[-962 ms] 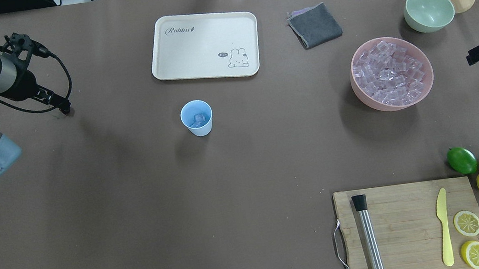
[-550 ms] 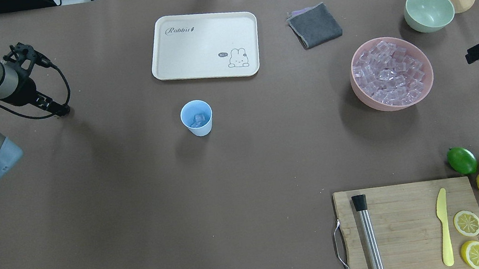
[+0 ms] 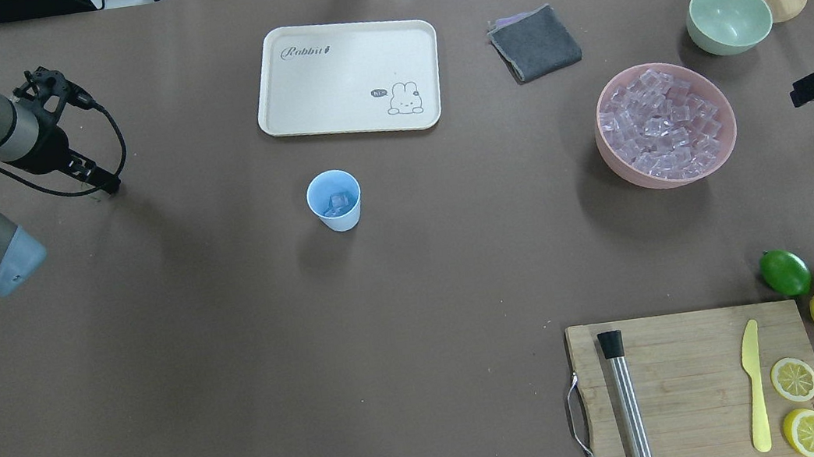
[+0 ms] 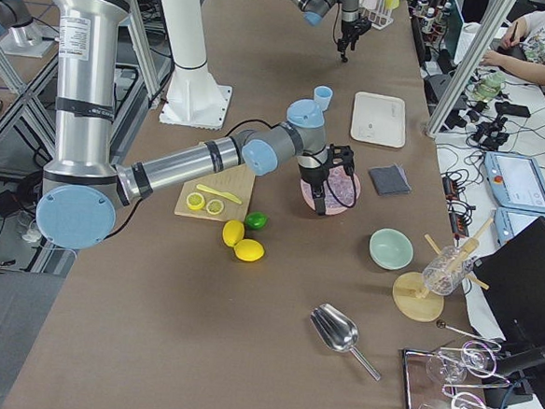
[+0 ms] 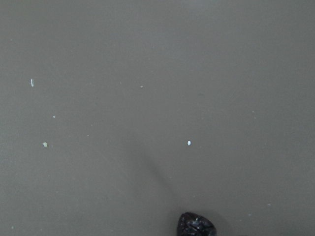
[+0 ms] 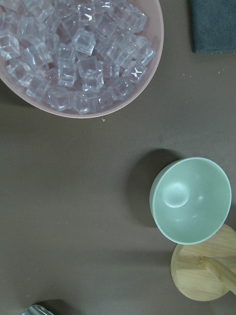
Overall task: Put ice and cherries in cup
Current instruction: 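Lower the left gripper onto the dark cherry and grasp it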
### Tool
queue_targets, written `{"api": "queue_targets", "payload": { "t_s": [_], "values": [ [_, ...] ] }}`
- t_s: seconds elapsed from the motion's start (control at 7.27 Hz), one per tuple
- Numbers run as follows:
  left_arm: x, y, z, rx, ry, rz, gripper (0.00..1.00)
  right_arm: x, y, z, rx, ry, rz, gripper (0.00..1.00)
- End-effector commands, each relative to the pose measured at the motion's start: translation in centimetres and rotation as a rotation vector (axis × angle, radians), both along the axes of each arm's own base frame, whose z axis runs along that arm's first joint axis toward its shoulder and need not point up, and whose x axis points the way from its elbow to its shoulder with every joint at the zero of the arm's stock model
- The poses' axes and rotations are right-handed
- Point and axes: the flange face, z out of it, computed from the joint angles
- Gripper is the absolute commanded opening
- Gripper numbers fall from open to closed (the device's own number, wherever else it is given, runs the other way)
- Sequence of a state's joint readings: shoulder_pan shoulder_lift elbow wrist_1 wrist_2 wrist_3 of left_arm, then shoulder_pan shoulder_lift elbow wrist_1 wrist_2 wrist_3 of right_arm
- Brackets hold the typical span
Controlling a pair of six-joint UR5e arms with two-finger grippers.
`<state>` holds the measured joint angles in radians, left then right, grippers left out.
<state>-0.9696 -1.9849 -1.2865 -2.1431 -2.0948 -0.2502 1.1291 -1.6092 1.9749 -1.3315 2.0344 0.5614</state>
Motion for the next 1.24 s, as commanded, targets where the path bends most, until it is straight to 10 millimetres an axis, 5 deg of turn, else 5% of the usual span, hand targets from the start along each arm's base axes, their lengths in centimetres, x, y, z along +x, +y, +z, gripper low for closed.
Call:
{"api": "queue_targets", "payload": {
  "t_s": [0.0,0.14,0.28,0.55,0.69,0.96,1.1],
  "values": [
    [1.2,0.5,-0.1,0.001,0.001,0.019,0.88,0.0,0.0,0.1,0.001,0.005,0.005,1.0],
    [1.7,0.7,-0.2,0.003,0.002,0.027,0.85,0.1,-0.1,0.2,0.002,0.012,0.008,1.0],
    [2.2,1.1,0.0,0.003,0.0,0.036,0.71,0.1,-0.2,0.4,-0.001,0.015,0.009,1.0],
    [2.2,1.1,0.6,-0.001,-0.008,0.038,0.67,0.0,-0.2,0.5,-0.002,0.015,0.009,1.0],
    [2.3,1.0,0.4,-0.001,-0.008,0.038,0.56,0.0,-0.3,0.5,-0.003,0.016,0.009,1.0],
    [1.9,0.8,0.4,-0.006,-0.006,0.03,0.02,0.0,-0.4,0.3,0.001,0.014,0.009,1.0],
    [1.5,0.5,0.2,-0.003,-0.003,0.021,0.0,0.0,-0.4,0.2,0.004,0.013,0.009,1.0]
  ]
}}
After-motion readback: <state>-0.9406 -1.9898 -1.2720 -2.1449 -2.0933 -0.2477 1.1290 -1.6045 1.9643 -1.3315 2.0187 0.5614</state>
